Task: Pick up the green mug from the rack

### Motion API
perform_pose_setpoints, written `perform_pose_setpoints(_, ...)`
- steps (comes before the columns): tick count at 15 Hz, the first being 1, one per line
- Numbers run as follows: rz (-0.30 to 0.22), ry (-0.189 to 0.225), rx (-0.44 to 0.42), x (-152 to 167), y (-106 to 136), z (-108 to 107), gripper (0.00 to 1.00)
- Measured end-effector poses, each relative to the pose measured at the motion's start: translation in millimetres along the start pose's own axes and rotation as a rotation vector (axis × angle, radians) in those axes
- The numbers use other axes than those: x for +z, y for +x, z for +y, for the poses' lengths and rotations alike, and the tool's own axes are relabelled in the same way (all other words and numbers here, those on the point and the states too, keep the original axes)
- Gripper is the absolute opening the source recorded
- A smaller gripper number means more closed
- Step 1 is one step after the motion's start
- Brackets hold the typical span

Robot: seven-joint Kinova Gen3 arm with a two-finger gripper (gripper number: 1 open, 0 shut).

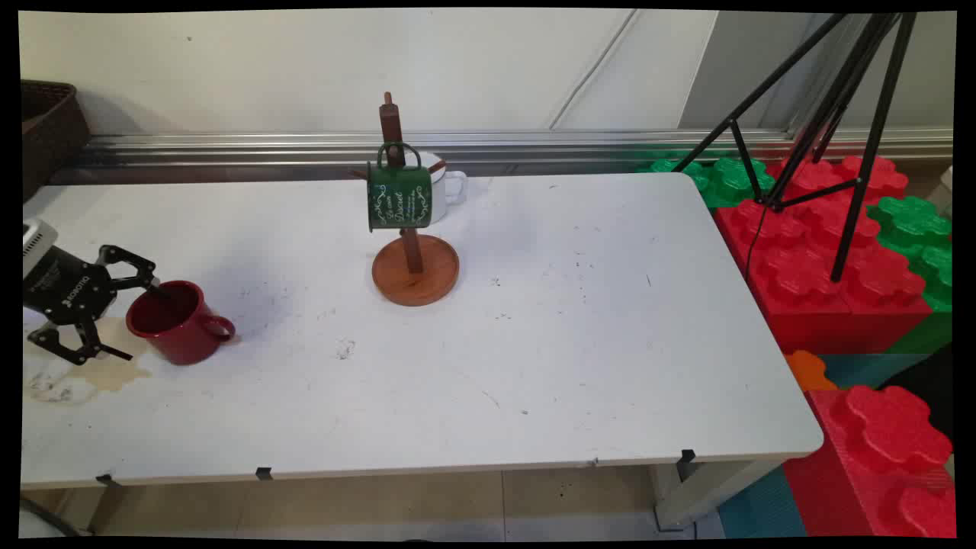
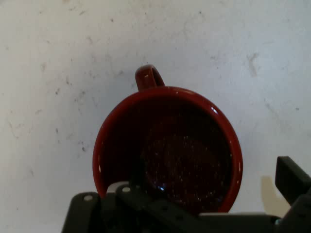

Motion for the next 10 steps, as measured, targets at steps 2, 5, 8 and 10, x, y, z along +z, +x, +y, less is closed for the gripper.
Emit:
perform_pose_setpoints(2, 0.008, -0.002, -0.011, -4, 0, 0, 1.0)
perform_pose_setpoints(5, 0.032, -0.004, -0.045, -13, 1, 0, 1.0)
perform_pose_setpoints(8, 0.054, -0.004, -0.08, -22, 1, 0, 1.0)
perform_pose_setpoints(10, 0.077, -0.003, -0.116, -30, 1, -1, 1.0)
